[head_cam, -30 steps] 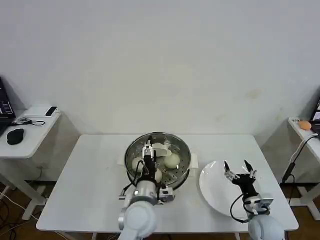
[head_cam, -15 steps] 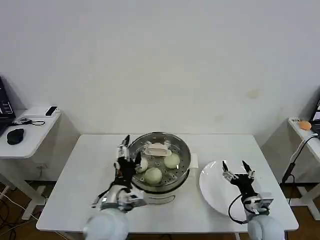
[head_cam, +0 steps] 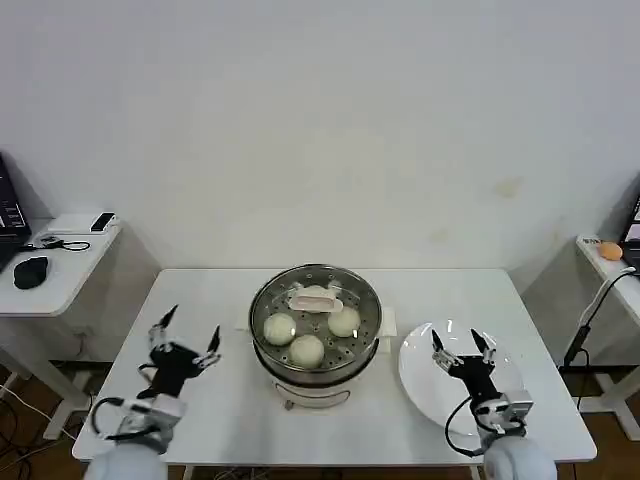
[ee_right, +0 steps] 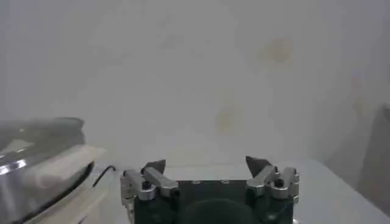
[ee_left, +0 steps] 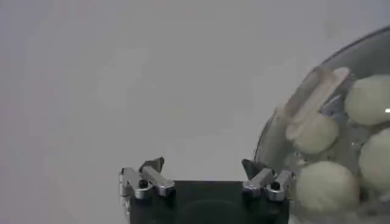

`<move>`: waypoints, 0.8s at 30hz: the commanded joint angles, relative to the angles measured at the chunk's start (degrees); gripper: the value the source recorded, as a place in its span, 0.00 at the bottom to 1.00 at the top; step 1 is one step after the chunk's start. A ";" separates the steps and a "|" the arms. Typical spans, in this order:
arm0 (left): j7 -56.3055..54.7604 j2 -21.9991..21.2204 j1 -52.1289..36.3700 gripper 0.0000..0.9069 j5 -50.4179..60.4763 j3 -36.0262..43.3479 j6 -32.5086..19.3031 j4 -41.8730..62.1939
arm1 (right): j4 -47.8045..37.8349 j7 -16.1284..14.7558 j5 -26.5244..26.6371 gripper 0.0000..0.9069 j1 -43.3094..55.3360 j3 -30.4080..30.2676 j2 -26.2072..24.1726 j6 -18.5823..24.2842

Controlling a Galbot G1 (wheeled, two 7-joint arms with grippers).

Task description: Take steamed baozi put them in steamer then cover it.

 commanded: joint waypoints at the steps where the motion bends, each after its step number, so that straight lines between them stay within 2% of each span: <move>1: -1.88 0.82 7.82 1.00 -20.43 -12.63 -5.02 6.68 | -0.61 2.33 -0.26 1.00 0.56 -1.23 0.00 -2.23; 14: 0.44 0.30 8.29 1.00 -25.91 -11.87 -2.83 5.92 | -1.92 3.35 -0.61 1.00 -0.21 -1.17 0.94 -1.53; 16: 0.43 -0.11 8.20 1.00 -25.97 -10.98 -2.85 5.90 | -1.83 2.61 -2.22 1.00 -0.26 -0.39 1.35 -1.17; 24: 0.26 -1.01 8.48 1.00 -25.59 -8.21 -3.04 4.89 | -0.37 1.93 -3.13 1.00 -0.99 -0.13 1.69 -1.18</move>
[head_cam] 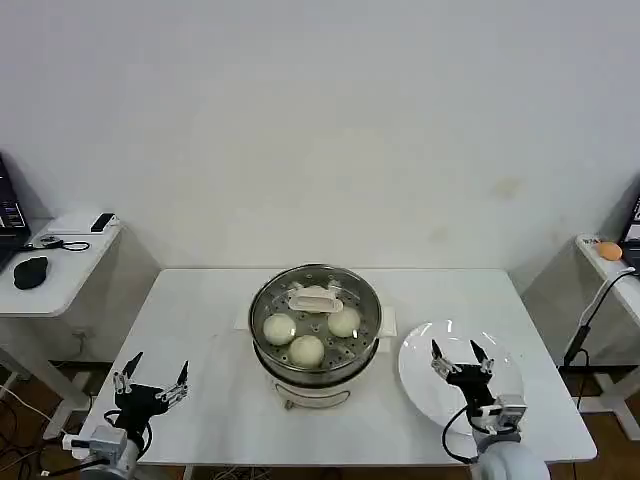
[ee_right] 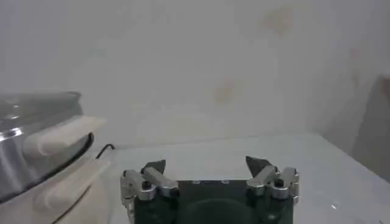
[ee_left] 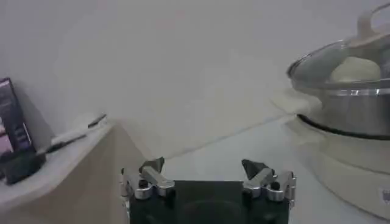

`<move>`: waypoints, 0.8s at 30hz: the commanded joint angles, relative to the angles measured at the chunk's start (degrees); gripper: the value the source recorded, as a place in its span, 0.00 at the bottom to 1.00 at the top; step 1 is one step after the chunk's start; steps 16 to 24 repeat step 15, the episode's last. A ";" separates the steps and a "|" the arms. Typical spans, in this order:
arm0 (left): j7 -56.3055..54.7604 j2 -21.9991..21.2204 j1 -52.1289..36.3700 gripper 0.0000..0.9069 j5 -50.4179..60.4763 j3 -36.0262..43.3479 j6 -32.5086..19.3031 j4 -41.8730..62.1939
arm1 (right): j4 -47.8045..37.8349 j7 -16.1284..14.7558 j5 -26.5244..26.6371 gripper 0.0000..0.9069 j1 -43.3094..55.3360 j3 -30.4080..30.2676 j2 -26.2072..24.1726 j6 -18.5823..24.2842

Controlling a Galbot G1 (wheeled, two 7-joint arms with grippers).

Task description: Take steamed baozi put them in steamer then cover it.

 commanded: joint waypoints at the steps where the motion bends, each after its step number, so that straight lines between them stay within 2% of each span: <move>1: -0.03 -0.42 1.30 1.00 -2.69 1.50 -0.35 -0.19 | 1.07 -0.67 -2.60 1.00 -0.65 0.78 0.86 0.15; 13: -0.10 -0.58 1.35 1.00 -2.38 2.44 -0.37 -0.08 | 2.93 -2.41 -3.38 1.00 -2.27 2.09 -0.99 -1.16; 15: -0.24 -0.78 1.40 1.00 -1.56 2.49 -0.40 -0.19 | 3.15 -3.63 -4.41 1.00 -2.43 2.23 -0.99 -0.85; 24: -0.24 -0.78 1.40 1.00 -1.56 2.49 -0.40 -0.19 | 3.15 -3.63 -4.41 1.00 -2.43 2.23 -0.99 -0.85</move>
